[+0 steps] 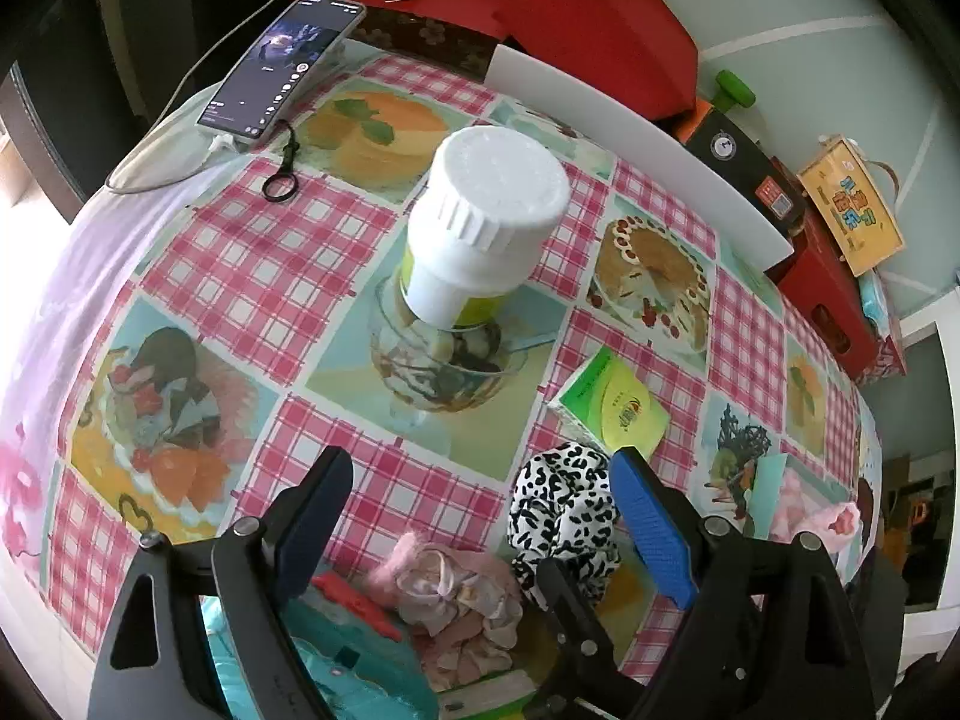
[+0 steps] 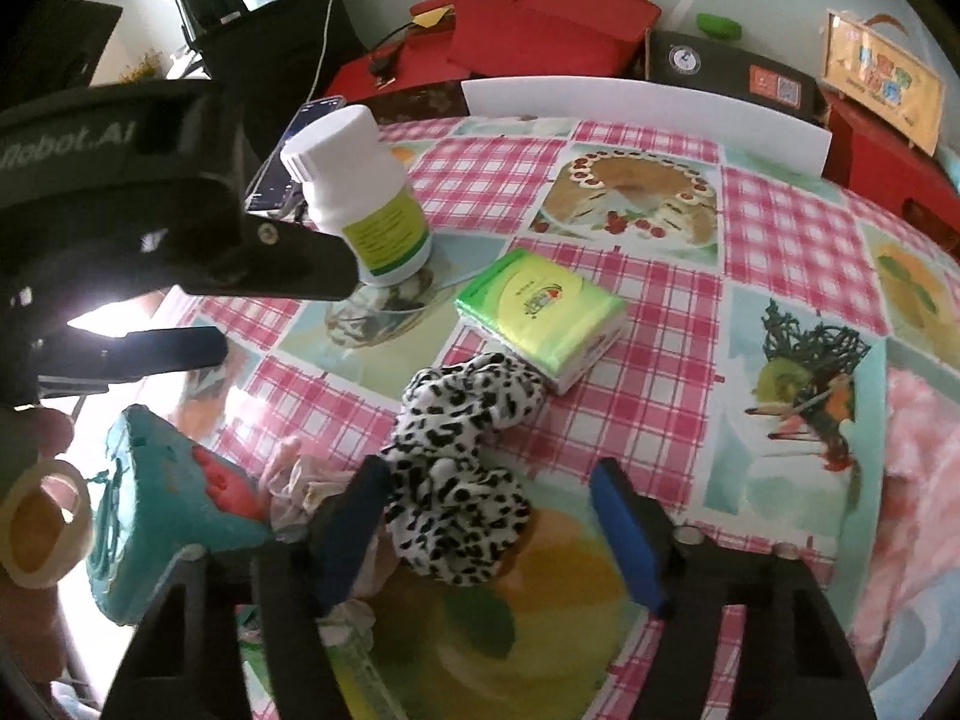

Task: Organize soft objects
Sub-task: 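Grasp the leopard-print scrunchie with right tool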

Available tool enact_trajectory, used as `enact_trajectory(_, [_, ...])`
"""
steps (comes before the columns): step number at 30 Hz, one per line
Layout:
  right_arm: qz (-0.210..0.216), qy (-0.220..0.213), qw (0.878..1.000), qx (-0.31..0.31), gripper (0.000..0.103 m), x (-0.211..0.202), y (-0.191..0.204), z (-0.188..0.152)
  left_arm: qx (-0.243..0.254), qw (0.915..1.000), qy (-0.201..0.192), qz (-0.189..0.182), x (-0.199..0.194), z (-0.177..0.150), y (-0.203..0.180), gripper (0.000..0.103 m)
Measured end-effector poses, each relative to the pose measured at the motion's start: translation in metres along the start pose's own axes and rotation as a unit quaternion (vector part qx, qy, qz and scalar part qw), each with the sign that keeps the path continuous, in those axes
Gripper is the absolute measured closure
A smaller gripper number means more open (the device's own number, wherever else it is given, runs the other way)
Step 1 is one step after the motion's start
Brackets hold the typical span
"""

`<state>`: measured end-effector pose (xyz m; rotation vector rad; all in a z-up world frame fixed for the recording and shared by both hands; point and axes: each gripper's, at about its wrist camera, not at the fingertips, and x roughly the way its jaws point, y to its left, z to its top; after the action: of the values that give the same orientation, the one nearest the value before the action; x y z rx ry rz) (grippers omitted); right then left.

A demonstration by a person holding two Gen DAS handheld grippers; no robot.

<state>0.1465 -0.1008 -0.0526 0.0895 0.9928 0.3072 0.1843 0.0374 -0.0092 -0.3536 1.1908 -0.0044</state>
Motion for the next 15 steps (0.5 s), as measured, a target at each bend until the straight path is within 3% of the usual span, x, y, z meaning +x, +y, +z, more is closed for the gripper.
enact_trajectory(2, [0.010, 0.000, 1.000, 0.002, 0.049, -0.001, 0.000, 0.000, 0.003, 1.0000, 0.000, -0.001, 0.001, 0.000, -0.002, 0.015])
enact_trajectory(4, [0.018, 0.003, 1.000, 0.002, 0.054, -0.001, 0.000, 0.000, 0.005, 1.0000, 0.001, -0.001, 0.003, 0.000, -0.004, 0.015])
enact_trajectory(8, [0.025, 0.005, 1.000, 0.001, 0.060, 0.000, 0.001, 0.000, 0.009, 1.0000, -0.002, -0.003, 0.004, 0.000, -0.007, 0.015])
enact_trajectory(15, [0.015, 0.005, 1.000, 0.018, 0.061, -0.006, -0.015, 0.000, 0.018, 0.9998, -0.004, -0.005, 0.008, 0.001, -0.014, 0.015])
